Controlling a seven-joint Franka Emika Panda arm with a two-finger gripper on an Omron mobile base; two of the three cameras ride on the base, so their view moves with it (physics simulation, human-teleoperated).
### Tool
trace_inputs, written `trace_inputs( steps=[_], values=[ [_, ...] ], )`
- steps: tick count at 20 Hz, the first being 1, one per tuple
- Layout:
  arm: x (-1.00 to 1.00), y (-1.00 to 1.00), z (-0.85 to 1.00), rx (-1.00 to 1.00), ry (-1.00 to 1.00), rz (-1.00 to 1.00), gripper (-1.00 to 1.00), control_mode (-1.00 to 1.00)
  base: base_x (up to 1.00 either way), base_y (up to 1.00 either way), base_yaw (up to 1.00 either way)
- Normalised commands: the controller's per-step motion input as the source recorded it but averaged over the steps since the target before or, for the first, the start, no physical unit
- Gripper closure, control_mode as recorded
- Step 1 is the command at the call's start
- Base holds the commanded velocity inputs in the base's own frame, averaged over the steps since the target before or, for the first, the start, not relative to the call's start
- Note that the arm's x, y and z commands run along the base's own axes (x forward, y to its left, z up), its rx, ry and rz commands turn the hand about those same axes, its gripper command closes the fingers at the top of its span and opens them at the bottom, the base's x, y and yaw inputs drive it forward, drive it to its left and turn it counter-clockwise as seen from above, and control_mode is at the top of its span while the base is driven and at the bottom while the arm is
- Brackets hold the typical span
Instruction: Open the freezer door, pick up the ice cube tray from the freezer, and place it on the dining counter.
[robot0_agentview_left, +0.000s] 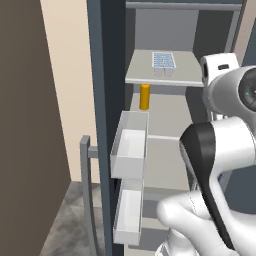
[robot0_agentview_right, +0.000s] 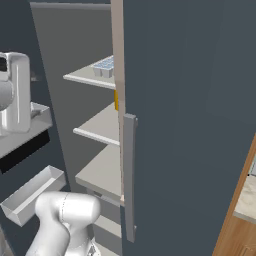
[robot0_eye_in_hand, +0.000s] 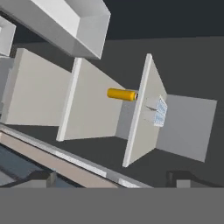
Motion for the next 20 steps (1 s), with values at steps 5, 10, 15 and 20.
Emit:
trace_inputs(
  steps=[5, 10, 15, 20],
  values=[
    [0.56, -0.14, 0.15, 0.00, 0.01, 0.00, -1.00, -1.00, 0.00, 0.00, 0.00],
    [0.45, 0.04, 0.38, 0.00, 0.10, -0.02, -1.00, -1.00, 0.00, 0.00, 0.00],
    [0.46, 0.07, 0.34, -0.01, 0.14, -0.06, -1.00, -1.00, 0.00, 0.00, 0.00],
    [0.40, 0.00, -0.04, 0.00, 0.05, -0.03, -1.00, -1.00, 0.00, 0.00, 0.00]
  ],
)
